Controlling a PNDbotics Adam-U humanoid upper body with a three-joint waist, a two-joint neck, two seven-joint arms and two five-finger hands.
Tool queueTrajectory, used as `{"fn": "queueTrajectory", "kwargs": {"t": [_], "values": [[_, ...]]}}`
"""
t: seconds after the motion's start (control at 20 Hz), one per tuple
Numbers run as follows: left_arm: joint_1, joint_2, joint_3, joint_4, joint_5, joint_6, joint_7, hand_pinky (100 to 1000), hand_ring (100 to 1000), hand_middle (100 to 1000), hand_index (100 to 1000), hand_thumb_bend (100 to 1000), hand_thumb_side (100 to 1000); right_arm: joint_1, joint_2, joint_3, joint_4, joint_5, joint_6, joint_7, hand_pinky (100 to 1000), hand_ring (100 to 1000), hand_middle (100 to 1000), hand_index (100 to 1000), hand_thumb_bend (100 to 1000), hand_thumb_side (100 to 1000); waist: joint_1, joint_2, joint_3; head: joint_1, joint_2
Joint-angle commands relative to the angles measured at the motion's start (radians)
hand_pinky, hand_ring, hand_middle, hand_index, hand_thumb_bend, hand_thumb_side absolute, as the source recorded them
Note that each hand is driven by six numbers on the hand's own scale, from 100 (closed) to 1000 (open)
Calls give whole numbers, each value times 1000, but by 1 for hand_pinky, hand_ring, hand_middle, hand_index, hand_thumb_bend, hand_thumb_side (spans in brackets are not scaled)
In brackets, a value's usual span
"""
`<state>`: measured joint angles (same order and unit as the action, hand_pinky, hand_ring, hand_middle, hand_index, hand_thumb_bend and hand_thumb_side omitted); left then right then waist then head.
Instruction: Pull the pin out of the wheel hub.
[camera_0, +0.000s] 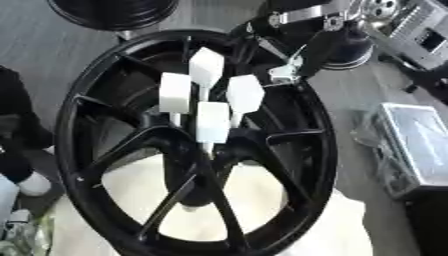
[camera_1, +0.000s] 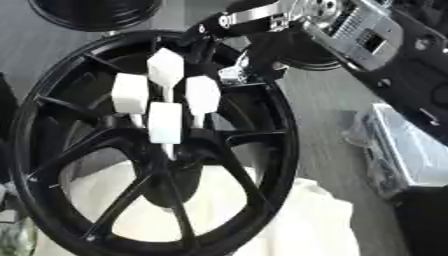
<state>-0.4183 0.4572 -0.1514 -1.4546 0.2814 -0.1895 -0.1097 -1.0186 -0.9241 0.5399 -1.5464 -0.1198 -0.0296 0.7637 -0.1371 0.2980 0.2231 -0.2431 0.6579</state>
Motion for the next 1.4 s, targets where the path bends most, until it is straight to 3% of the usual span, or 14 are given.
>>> {"fn": "queueTrajectory", "kwargs": {"t": [0.05,0.65,1.4], "values": [[-10,26,3,-15,-3,-1,-5,843,961,783,699,427,717,-8,-42,-12,-21,-4,6,5,1000,840,799,966,100,398,7,-30,0,1,1],[-10,27,2,-15,-4,0,-8,844,964,784,699,425,719,3,-50,-3,-26,-1,12,26,1000,840,765,908,100,359,6,-31,3,-1,3],[-9,26,-1,-14,-8,1,-15,845,967,785,699,423,721,13,-59,5,-44,-43,9,75,1000,842,763,927,100,355,4,-32,6,-4,10]]}}
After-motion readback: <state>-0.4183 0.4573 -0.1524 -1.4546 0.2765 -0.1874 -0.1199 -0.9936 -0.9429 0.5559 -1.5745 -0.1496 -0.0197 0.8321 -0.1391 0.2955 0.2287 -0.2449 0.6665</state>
